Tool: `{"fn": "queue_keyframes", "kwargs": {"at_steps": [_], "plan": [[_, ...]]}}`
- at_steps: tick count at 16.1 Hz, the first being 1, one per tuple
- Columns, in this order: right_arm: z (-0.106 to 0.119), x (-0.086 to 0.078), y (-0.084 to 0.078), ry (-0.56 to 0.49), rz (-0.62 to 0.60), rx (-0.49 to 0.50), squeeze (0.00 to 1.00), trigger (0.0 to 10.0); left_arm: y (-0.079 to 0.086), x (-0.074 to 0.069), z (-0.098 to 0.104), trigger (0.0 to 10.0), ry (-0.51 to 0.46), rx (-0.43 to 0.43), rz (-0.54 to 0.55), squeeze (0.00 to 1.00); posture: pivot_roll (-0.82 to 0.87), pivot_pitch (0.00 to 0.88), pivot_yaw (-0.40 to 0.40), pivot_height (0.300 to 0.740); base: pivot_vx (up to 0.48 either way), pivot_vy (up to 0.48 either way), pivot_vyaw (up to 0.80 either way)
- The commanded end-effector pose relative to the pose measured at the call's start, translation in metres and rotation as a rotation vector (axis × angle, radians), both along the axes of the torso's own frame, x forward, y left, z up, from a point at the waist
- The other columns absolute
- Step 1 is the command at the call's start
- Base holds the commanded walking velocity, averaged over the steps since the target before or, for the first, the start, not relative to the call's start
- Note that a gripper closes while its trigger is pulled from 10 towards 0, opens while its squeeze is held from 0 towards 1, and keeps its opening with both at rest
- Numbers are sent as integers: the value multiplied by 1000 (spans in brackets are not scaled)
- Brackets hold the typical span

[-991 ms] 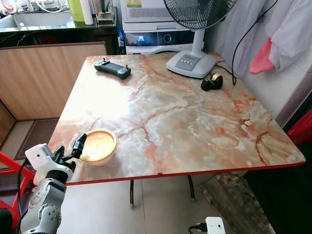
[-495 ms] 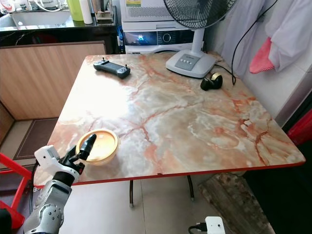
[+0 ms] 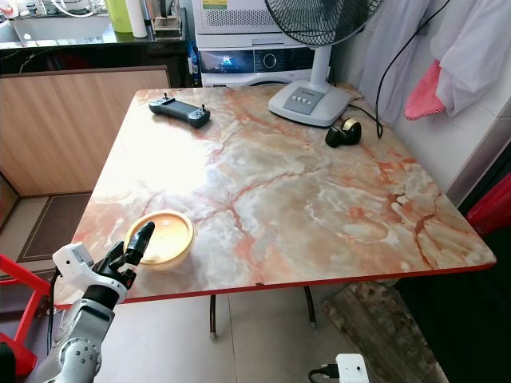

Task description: Restocking fridge

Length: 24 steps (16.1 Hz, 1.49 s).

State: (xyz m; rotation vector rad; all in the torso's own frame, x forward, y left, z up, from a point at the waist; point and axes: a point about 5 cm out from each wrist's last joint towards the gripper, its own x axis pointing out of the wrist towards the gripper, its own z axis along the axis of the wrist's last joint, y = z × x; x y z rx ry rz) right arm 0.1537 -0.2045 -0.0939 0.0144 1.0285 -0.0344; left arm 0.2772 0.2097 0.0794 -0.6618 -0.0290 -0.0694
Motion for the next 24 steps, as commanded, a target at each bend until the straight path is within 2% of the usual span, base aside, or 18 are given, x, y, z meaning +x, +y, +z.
{"fn": "queue_keyframes", "kwargs": {"at_steps": [1,9,10,11,12,13,14,24], "plan": [[0,0,-2,1,12,-7,0,10000,0,3,-4,10000,20,-1,-18,0,66,0,-44,740,0,0,0],[1,0,-5,4,22,-21,0,10000,-5,21,-3,10000,19,0,-56,0,47,0,-54,740,0,0,0],[1,0,-5,5,21,-22,0,10000,-6,24,-4,9529,25,2,-57,0,48,0,-56,740,0,0,0],[1,0,-6,5,21,-24,0,10000,-9,27,-5,3725,38,37,-68,0,44,0,-56,740,0,0,0],[1,0,-6,7,25,-29,0,10000,-11,27,-6,3725,39,44,-83,0,42,0,-58,740,0,0,0],[1,0,-7,7,28,-31,0,10000,-12,28,-6,627,38,39,-87,0,37,0,-59,740,0,0,0],[1,0,-7,7,28,-31,0,10000,-12,29,-6,0,35,35,-87,0,34,0,-58,740,0,0,0],[1,-1,-8,9,36,-32,0,10000,-13,34,0,0,-13,10,-71,0,39,0,-68,740,0,0,0]]}}
